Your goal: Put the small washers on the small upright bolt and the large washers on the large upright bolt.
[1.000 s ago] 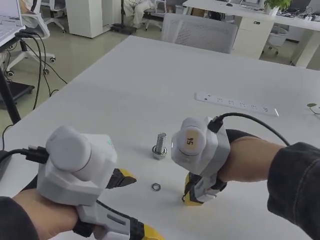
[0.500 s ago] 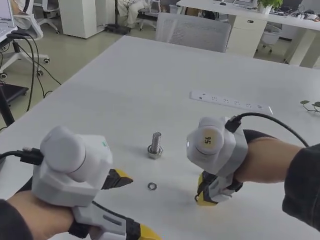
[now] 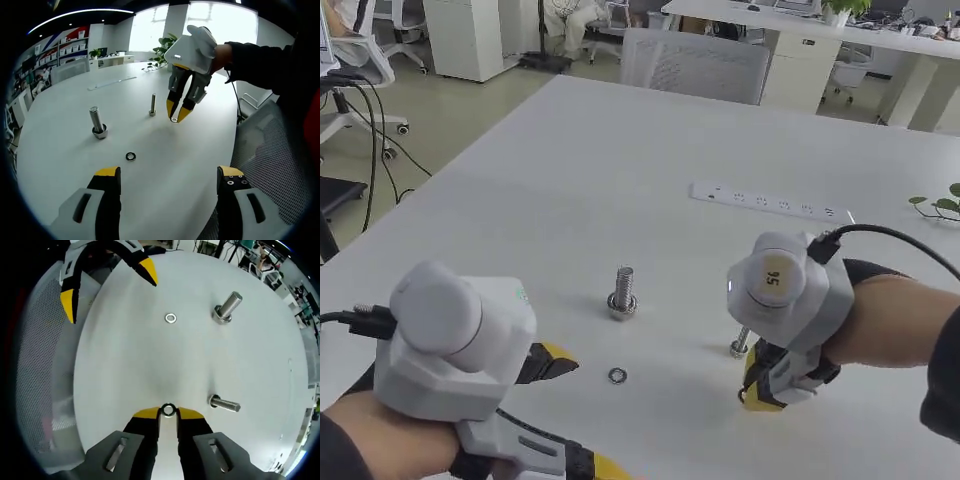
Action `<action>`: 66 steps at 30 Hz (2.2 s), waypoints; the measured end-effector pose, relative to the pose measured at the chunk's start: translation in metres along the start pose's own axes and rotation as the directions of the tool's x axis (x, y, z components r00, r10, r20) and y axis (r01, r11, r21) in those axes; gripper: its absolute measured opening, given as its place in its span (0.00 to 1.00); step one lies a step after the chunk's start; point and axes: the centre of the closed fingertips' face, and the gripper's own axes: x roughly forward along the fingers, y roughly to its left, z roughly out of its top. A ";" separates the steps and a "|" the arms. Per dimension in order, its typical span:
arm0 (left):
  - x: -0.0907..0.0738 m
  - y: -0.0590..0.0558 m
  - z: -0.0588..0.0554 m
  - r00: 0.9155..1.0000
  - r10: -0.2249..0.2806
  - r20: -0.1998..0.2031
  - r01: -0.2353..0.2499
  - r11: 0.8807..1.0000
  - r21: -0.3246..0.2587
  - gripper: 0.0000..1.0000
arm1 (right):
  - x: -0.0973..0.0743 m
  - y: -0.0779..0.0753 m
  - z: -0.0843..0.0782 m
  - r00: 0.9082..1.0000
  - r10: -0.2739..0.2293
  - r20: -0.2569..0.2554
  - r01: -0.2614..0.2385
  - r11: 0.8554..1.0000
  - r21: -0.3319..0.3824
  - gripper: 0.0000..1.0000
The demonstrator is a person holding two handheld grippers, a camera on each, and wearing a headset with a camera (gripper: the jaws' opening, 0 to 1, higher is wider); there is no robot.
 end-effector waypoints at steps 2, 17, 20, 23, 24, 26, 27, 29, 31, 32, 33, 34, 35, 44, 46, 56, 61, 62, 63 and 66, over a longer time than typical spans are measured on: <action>0.000 0.000 0.000 1.000 0.000 -0.002 0.000 1.000 0.000 0.78 | -0.001 -0.001 -0.005 1.000 -0.003 0.000 0.003 1.000 0.011 0.14; 0.000 -0.002 0.000 1.000 -0.006 -0.003 0.006 1.000 0.004 0.78 | -0.016 -0.012 -0.027 0.999 -0.034 0.000 0.034 0.996 0.078 0.14; 0.000 -0.002 0.000 1.000 -0.008 -0.003 0.008 1.000 0.004 0.78 | -0.021 -0.015 -0.026 0.999 -0.039 0.007 0.038 0.996 0.085 0.14; 0.000 -0.002 0.001 1.000 -0.010 0.000 0.010 1.000 0.004 0.78 | -0.026 -0.020 -0.026 0.999 -0.046 0.012 0.045 0.995 0.091 0.14; 0.000 -0.002 0.001 1.000 -0.010 0.000 0.010 1.000 0.004 0.78 | -0.028 -0.021 -0.026 0.999 -0.049 0.012 0.048 0.995 0.092 0.14; 0.001 -0.002 0.001 1.000 -0.013 0.001 0.013 1.000 0.004 0.78 | -0.032 -0.025 -0.025 0.998 -0.056 0.014 0.055 0.994 0.093 0.14; 0.001 -0.002 0.001 1.000 -0.013 0.001 0.013 1.000 0.005 0.78 | -0.034 -0.027 -0.024 0.998 -0.059 0.016 0.057 0.994 0.094 0.14; 0.001 -0.002 0.002 1.000 -0.013 0.002 0.013 1.000 0.004 0.78 | -0.037 -0.028 -0.022 0.998 -0.063 0.018 0.061 0.994 0.087 0.14; 0.001 -0.002 0.001 1.000 -0.013 0.001 0.013 1.000 0.003 0.78 | -0.040 -0.031 -0.020 0.997 -0.068 0.020 0.066 0.995 0.079 0.14; 0.001 -0.002 0.001 1.000 -0.013 0.001 0.013 1.000 0.003 0.78 | -0.042 -0.032 -0.018 0.997 -0.072 0.022 0.070 0.995 0.075 0.14; 0.001 -0.002 0.001 1.000 -0.014 0.001 0.014 1.000 0.003 0.78 | -0.043 -0.033 -0.016 0.997 -0.074 0.025 0.072 0.995 0.073 0.14; 0.001 -0.002 0.001 1.000 -0.014 0.000 0.014 1.000 0.004 0.78 | -0.045 -0.035 -0.014 0.997 -0.077 0.030 0.074 0.995 0.072 0.14; 0.001 -0.002 0.001 1.000 -0.013 0.000 0.013 1.000 0.004 0.78 | -0.046 -0.036 -0.013 0.996 -0.078 0.032 0.076 0.995 0.070 0.14; 0.000 -0.001 0.002 1.000 -0.008 0.002 0.008 1.000 0.001 0.78 | -0.057 -0.043 -0.002 0.994 -0.099 0.039 0.097 0.995 0.039 0.14; 0.000 -0.001 0.002 1.000 -0.007 0.004 0.007 1.000 -0.001 0.78 | -0.058 -0.047 0.000 0.994 -0.105 0.043 0.104 0.994 0.029 0.14; 0.000 0.000 0.001 1.000 -0.005 0.005 0.005 1.000 -0.004 0.77 | -0.059 -0.060 0.012 0.992 -0.116 0.049 0.116 0.993 -0.002 0.14; 0.000 0.001 0.000 1.000 -0.005 0.005 0.005 1.000 -0.006 0.77 | -0.059 -0.066 0.017 0.992 -0.114 0.053 0.115 0.993 -0.019 0.14; 0.000 0.001 0.000 1.000 -0.004 0.005 0.004 1.000 -0.006 0.77 | -0.058 -0.065 0.018 0.992 -0.111 0.054 0.113 0.993 -0.020 0.14; 0.000 0.001 0.001 1.000 -0.004 0.006 0.004 1.000 -0.007 0.77 | -0.058 -0.065 0.018 0.993 -0.110 0.053 0.111 0.994 -0.024 0.14; 0.000 0.002 0.000 1.000 -0.003 0.006 0.003 1.000 -0.009 0.77 | -0.055 -0.063 0.020 0.994 -0.100 0.050 0.102 0.994 -0.031 0.14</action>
